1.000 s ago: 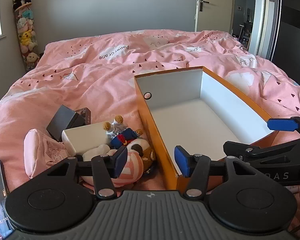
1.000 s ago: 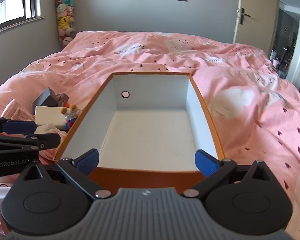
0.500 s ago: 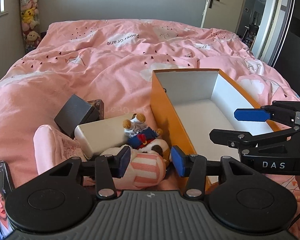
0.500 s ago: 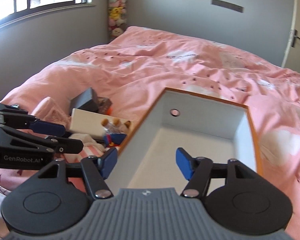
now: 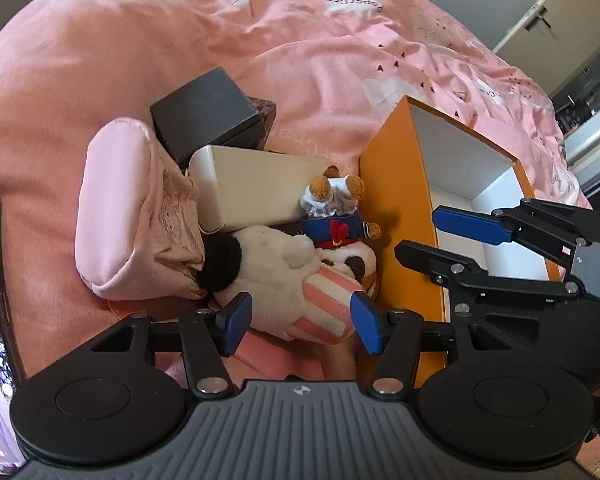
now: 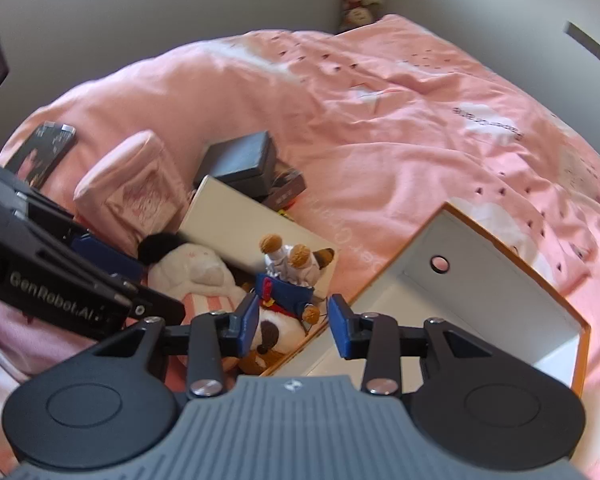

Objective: Organize objects
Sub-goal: 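Grasp the white plush with left tool while right tool grasps the sailor teddy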

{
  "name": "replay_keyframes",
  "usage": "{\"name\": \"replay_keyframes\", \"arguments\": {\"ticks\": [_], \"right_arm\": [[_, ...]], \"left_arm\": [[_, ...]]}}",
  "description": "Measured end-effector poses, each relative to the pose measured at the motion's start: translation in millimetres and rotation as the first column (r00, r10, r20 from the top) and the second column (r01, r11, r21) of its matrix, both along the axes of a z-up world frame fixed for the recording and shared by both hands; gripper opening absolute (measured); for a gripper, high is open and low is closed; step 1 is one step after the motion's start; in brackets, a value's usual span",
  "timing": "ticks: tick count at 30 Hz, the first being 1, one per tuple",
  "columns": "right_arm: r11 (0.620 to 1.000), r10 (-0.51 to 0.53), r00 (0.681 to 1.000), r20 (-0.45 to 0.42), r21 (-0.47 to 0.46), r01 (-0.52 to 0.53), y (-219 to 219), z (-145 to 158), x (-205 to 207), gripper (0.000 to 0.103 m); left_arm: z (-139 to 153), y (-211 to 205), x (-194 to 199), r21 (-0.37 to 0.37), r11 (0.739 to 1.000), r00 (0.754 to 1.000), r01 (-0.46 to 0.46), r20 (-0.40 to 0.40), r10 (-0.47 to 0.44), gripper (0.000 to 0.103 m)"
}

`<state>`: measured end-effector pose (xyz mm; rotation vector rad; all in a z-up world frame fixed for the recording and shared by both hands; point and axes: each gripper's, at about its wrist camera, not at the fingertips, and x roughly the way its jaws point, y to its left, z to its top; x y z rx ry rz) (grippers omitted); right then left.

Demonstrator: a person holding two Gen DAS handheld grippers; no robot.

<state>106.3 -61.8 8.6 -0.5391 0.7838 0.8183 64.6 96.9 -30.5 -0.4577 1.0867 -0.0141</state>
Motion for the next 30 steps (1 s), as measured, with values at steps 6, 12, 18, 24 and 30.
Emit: {"name": "replay_keyframes", "arguments": {"ticks": [6,12,18,24,30], "right_arm": [[0.984,0.154,0.987,-0.036,-0.090,-0.156,19,-6,16,0.040],[0.963,0.191,0.973,-0.131,-0.169,-0.212,38,-20,40,0.040],[0.940,0.211,0.955,-0.206,-0.225,-0.256,58,-32,59,0.041],[0.904,0.223,0.947,-0.230,-0.314,-0.289,75,-49,64,0.049],[0.885,0.251,0.949,-0.190,-0.353,-0.304,82,-58,62,0.061]], "left_arm": [[-10,12,13,-0.018,0.985,0.983,-0.173,-0.071,0.172,0.077],[-25,10,23,-0.019,0.966,0.956,-0.260,-0.149,0.254,0.083],[-33,14,31,-0.039,0.944,0.930,-0.327,-0.190,0.314,0.087],[-45,16,38,-0.042,0.935,0.917,-0.351,-0.215,0.335,0.087],[-55,20,42,-0.060,0.934,0.916,-0.353,-0.225,0.332,0.087]]}}
